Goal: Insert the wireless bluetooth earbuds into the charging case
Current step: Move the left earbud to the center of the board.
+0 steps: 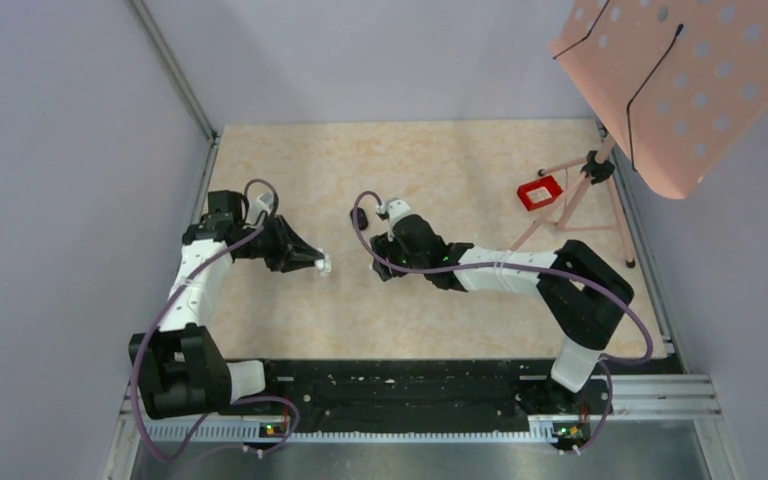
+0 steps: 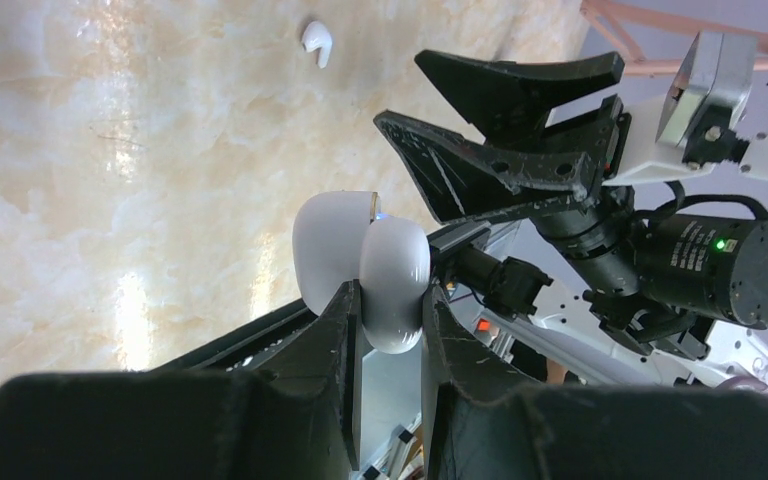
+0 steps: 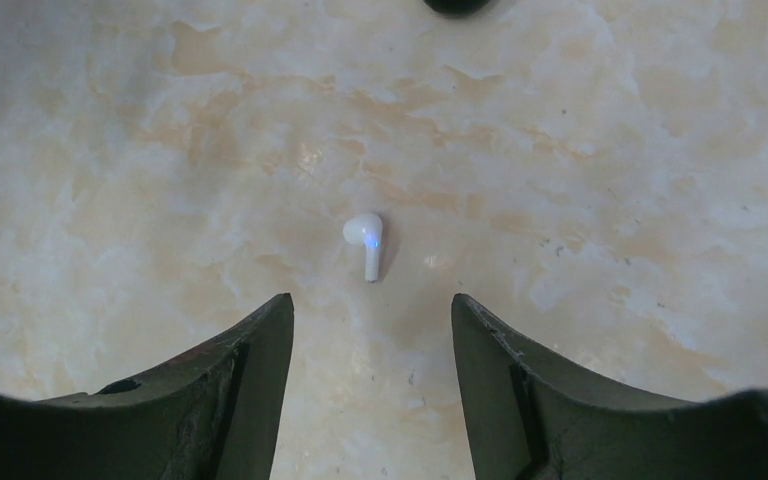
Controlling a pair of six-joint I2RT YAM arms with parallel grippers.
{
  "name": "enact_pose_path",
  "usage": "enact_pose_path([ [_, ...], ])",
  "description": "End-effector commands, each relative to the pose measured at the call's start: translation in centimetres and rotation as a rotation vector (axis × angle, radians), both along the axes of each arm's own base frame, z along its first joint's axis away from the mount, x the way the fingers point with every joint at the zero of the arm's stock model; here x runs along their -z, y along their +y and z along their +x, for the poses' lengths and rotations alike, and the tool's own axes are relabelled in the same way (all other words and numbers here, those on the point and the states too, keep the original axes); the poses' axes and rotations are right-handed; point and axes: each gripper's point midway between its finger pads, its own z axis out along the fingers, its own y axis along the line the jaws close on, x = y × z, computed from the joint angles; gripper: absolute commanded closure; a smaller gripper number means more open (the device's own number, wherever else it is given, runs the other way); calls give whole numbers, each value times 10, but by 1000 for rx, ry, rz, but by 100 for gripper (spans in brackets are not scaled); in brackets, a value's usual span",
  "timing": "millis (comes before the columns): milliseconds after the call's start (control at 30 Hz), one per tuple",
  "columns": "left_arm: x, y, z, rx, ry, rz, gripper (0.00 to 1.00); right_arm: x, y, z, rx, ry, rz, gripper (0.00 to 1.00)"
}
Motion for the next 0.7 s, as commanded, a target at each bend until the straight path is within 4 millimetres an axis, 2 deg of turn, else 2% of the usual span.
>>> enact_pose_path([
  [0,2,1,-4,12,-41,15,100,-4,22,10,-6,-20,-2,42],
  [367,-1,-3,-11,37,-79,-18,100,21,33,7,-21,-10,-56,45],
  [533,-3,-6,-17,85,-146,-21,100,21,32,5,-18,-6,-48,46],
  [667,-3,-7,-16,80,-171,-29,100,24,31,12,3,-11,-69,46],
])
